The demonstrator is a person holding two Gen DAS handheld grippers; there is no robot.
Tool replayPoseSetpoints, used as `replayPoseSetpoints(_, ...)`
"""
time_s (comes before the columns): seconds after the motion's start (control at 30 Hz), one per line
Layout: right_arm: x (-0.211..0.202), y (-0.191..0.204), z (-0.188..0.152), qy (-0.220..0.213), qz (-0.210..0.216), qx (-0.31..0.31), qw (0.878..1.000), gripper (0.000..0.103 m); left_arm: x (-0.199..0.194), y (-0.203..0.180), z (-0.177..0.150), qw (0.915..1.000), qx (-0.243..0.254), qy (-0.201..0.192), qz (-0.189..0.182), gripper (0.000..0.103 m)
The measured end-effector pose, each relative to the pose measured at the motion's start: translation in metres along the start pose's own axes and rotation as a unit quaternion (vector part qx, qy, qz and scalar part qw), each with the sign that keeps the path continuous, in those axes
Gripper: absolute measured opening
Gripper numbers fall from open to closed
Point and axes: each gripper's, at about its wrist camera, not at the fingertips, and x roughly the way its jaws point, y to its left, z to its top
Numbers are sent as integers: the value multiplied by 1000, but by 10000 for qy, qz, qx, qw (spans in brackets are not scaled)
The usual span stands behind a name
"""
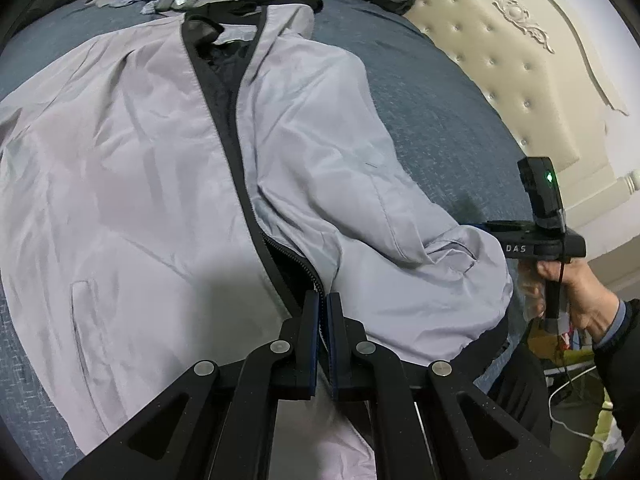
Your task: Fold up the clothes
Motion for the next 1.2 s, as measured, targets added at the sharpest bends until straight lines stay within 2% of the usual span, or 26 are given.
replayPoseSetpoints(0.07, -6, 3, 0, -164, -153, -99, 9997, 4, -4, 2, -1, 10000, -13, -13, 16, 4)
replayPoseSetpoints(0.3, -76, -30, 13, -1120, -801, 26, 9905, 0, -15, 6, 3, 9998, -25, -160, 63, 4)
replayPoseSetpoints(0.37, -84, -38, 14, -1057, -533, 92, 9929, 0, -17, 5, 5, 9998, -6, -200, 63, 4)
replayPoseSetpoints(0.43, -76, -35, 15, -680, -102, -23, 9976, 1, -19, 4, 6, 9997, 34, -239, 73, 4)
replayPoseSetpoints(0.5, -61, -21, 8, -327, 7, -272, 9991, 2, -25, 5, 5, 9995, 47, -292, 91, 4)
replayPoseSetpoints(0.53, -53, -18, 8, -190, 37, -297, 9994, 13, -30, 7, 4, 9994, 45, -322, 99, 4)
replayPoseSetpoints(0.57, -44, -14, 8, -61, 61, -286, 9996, 39, -34, 9, 4, 9994, 20, -338, 120, 4)
replayPoseSetpoints(0.6, -33, -13, 6, 67, 124, -255, 9996, 51, -37, 12, 3, 9993, -8, -352, 142, 4)
replayPoseSetpoints(0.63, -22, -12, 4, 195, 192, -223, 9994, 56, -40, 13, 3, 9992, -29, -358, 161, 4)
replayPoseSetpoints(0.67, -12, -9, 2, 307, 261, -210, 9990, 56, -42, 15, 3, 9992, -49, -363, 181, 4)
replayPoseSetpoints(0.7, -3, -5, -1, 391, 242, -266, 9986, 54, -43, 16, 2, 9991, -52, -363, 200, 4)
replayPoseSetpoints(0.73, 2, -1, -3, 390, 182, -340, 9985, 45, -45, 17, 1, 9991, -53, -362, 219, 4)
replayPoseSetpoints(0.77, 4, 3, -4, 372, 153, -401, 9984, 30, -47, 18, 1, 9991, -54, -361, 238, 4)
replayPoseSetpoints(0.8, 1, 5, -4, 294, 159, -432, 9985, 21, -48, 18, 0, 9990, -52, -362, 253, 4)
replayPoseSetpoints(0.83, -2, 8, -5, 209, 169, -459, 9986, 7, -49, 18, 0, 9989, -61, -371, 261, 4)
replayPoseSetpoints(0.87, -5, 10, -5, 124, 178, -486, 9986, 3, -50, 18, 0, 9989, -71, -382, 269, 4)
replayPoseSetpoints(1.03, -56, 10, 4, -571, -81, -620, 9964, 2, -57, 15, 0, 9985, -100, -458, 288, 4)
replayPoseSetpoints(1.2, -134, -16, 21, -1248, -532, -568, 9891, 2, -65, 5, -2, 9981, -55, -536, 298, 4)
